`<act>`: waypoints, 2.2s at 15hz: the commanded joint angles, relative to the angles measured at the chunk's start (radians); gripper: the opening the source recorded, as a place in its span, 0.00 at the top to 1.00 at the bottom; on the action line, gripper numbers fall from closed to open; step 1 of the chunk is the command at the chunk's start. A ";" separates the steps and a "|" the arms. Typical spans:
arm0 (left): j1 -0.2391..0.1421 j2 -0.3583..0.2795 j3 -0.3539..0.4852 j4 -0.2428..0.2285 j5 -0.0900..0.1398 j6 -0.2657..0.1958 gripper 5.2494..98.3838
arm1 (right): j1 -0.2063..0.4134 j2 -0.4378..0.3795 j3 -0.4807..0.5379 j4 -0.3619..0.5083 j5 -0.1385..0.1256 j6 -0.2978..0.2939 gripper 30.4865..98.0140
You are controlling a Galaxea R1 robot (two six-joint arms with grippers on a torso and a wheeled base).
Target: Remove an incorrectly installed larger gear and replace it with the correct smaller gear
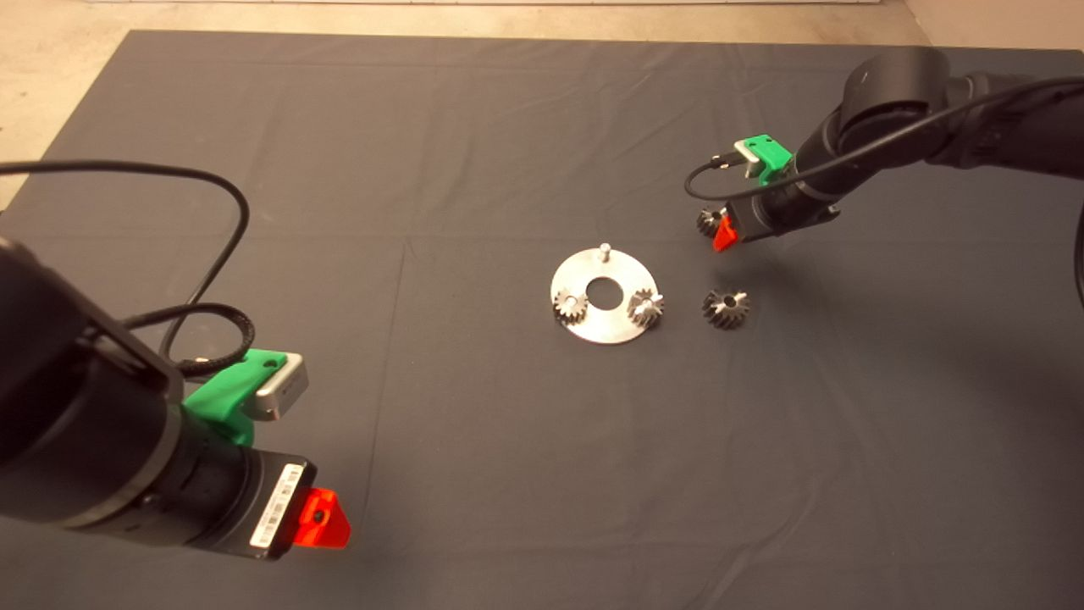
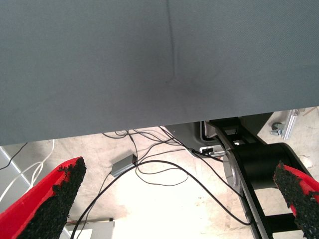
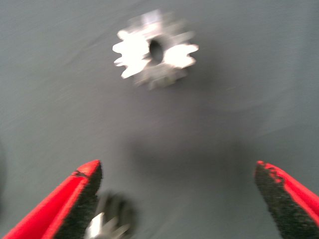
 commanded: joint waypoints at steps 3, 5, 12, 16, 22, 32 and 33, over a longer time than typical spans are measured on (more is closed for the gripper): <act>-0.002 0.003 0.016 -0.015 0.016 -0.008 0.01 | 0.025 0.004 -0.035 -0.013 0.054 0.058 0.22; -0.002 0.003 0.016 -0.015 0.016 -0.008 0.01 | 0.025 0.008 -0.038 -0.012 0.083 0.059 0.15; -0.002 0.003 0.016 -0.015 0.016 -0.008 0.01 | 0.020 0.004 -0.058 -0.013 0.161 0.058 0.08; -0.002 0.003 0.016 -0.015 0.016 -0.008 0.01 | 0.012 0.005 -0.060 -0.022 0.172 0.053 0.08; -0.002 0.003 0.016 -0.015 0.016 -0.008 0.01 | -0.003 -0.002 -0.078 -0.087 0.175 0.047 0.08; -0.001 0.003 0.016 -0.015 0.018 -0.008 0.01 | -0.025 -0.002 -0.092 -0.135 0.176 0.047 0.08; 0.003 0.003 0.016 -0.014 0.018 -0.010 0.01 | -0.029 -0.002 -0.092 -0.135 0.178 0.049 0.08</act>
